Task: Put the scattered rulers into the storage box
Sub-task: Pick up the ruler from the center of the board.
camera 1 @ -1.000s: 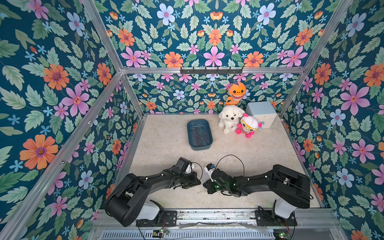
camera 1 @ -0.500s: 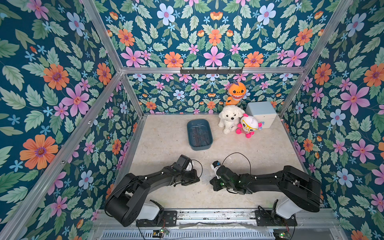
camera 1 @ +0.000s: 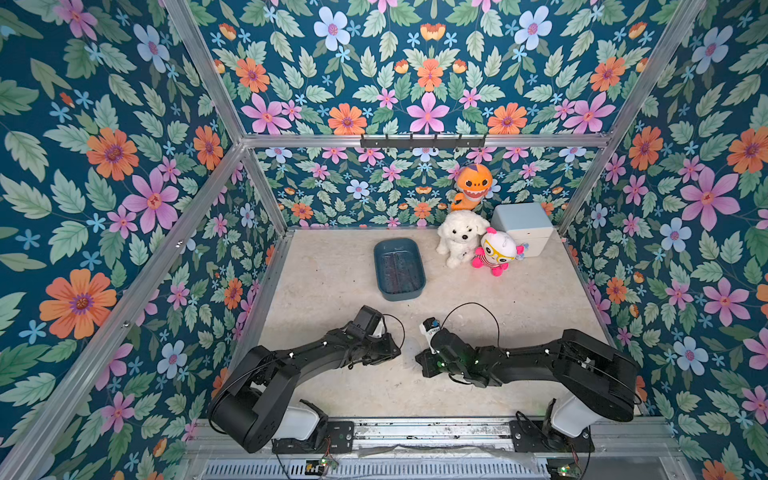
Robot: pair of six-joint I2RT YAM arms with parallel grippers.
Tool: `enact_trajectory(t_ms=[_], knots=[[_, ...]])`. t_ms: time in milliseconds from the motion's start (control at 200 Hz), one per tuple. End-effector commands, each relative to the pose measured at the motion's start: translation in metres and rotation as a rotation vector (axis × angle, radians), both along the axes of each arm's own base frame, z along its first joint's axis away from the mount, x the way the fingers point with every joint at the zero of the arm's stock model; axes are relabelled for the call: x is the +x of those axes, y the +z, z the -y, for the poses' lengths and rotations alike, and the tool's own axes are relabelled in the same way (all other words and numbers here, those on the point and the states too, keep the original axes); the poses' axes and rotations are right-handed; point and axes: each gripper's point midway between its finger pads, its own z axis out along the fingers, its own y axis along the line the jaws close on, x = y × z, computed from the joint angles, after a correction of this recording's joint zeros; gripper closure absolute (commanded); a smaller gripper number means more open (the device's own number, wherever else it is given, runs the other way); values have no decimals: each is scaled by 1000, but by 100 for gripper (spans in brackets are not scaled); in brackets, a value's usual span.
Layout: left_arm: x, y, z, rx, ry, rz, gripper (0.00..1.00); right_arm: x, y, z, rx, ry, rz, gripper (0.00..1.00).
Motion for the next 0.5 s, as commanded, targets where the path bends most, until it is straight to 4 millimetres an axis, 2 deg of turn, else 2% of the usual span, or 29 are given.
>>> enact_trajectory(t_ms=[0,145,160,230,495], knots=[[2,-3,0,9,0,4,67,2,-1,-2,13,-8,3,100],[4,-5,3,1,-1,-3,66,0,-6,2,17,-13,-6,100],[4,-5,3,0,-2,-3,66,-1,-17,5,-8,-15,-20,100],[4,-7,4,-1,-3,-7,66,-2,-23,7,-14,-20,-30,100],[4,-10,5,-4,-4,-18,63,-3,-29,10,-7,-23,-41,100]])
